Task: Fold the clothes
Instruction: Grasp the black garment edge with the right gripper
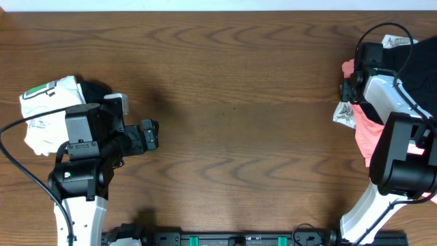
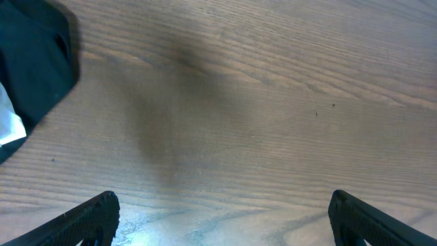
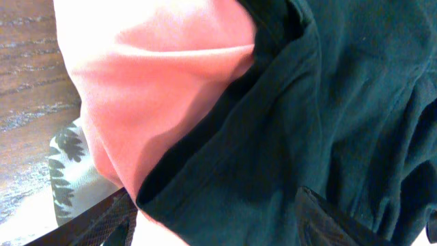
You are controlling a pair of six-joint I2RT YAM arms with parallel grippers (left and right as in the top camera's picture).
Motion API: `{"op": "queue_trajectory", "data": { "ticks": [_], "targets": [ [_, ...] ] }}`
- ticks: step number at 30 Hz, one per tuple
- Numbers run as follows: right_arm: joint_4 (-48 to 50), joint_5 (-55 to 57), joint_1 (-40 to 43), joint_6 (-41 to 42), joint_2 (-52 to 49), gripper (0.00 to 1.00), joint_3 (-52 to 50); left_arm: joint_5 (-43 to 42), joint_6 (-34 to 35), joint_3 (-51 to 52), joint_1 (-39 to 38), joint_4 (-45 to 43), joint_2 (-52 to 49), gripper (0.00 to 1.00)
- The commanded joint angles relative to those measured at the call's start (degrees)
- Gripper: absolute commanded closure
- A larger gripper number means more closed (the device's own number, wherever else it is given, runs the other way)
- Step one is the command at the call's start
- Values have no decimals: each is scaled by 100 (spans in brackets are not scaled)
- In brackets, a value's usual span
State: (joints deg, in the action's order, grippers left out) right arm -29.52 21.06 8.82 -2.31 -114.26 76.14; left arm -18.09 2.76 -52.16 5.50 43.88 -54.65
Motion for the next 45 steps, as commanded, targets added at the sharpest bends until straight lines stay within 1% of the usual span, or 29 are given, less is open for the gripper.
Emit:
{"op": "queue_trajectory", "data": {
  "ticks": [1, 12, 18, 27, 36, 45],
  "targets": [
    [22, 57, 22, -55, -39, 29, 101, -72, -76, -127, -17, 4, -2, 2],
    [-20, 11, -63, -120, 339, 25, 262, -72, -76, -127, -17, 2, -2, 2],
    [155, -81, -63, -116, 507, 23, 380, -74, -76, -127, -17, 2, -59, 2],
    [181, -205, 20, -50, 439, 25, 372, -74, -76, -127, -17, 2, -212, 2],
    [-2, -308, 63, -26, 68, 25, 361, -74, -76, -127, -17, 4, -258, 2],
    [-4, -286, 138, 37, 33, 27, 356, -74, -76, -127, -17, 2, -260, 2]
  ]
}}
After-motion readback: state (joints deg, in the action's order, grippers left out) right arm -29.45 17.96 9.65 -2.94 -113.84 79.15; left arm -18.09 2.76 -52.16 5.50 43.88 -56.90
